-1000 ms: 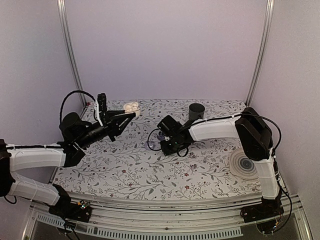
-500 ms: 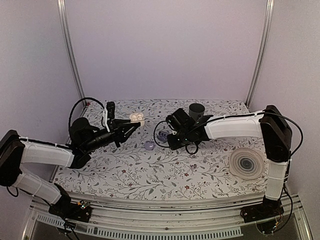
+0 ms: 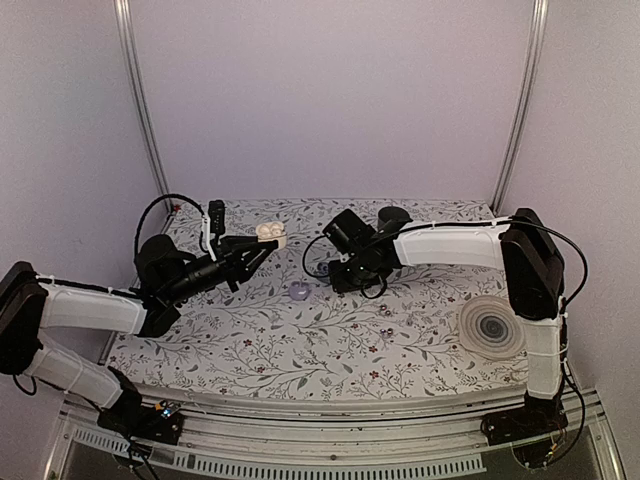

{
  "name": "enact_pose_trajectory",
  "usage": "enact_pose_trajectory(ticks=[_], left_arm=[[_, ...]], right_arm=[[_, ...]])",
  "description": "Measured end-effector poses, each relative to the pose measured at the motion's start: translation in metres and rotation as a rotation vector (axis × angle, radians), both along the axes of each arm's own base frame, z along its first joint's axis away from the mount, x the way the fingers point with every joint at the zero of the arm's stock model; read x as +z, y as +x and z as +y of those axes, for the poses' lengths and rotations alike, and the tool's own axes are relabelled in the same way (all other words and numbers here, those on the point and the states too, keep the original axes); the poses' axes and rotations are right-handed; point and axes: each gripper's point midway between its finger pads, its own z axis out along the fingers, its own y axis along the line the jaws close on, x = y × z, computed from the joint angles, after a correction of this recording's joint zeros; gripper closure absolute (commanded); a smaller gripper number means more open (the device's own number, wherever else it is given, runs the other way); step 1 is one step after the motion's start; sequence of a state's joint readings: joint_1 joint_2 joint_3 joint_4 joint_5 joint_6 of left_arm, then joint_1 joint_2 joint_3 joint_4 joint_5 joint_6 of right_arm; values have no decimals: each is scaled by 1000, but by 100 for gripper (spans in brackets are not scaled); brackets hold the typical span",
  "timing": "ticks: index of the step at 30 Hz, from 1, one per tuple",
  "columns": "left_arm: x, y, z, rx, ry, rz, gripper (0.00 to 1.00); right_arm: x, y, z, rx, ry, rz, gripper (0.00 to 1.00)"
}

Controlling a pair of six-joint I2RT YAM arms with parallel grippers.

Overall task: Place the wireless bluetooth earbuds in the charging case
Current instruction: Pick up the left earbud from the center of the board.

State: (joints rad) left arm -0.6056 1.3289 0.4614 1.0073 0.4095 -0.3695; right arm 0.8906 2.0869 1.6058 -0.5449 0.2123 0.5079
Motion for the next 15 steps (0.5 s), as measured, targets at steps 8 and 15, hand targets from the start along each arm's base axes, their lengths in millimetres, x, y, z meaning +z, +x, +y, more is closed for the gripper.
enact_pose_trajectory(ticks=[8, 15], left_arm=[[19, -7, 7, 5, -29, -42, 100], [15, -9, 8, -3, -28, -34, 100]], right_arm=[[-36, -8, -4, -165, 37, 130, 66], [-40, -6, -5, -319, 91, 183, 67]])
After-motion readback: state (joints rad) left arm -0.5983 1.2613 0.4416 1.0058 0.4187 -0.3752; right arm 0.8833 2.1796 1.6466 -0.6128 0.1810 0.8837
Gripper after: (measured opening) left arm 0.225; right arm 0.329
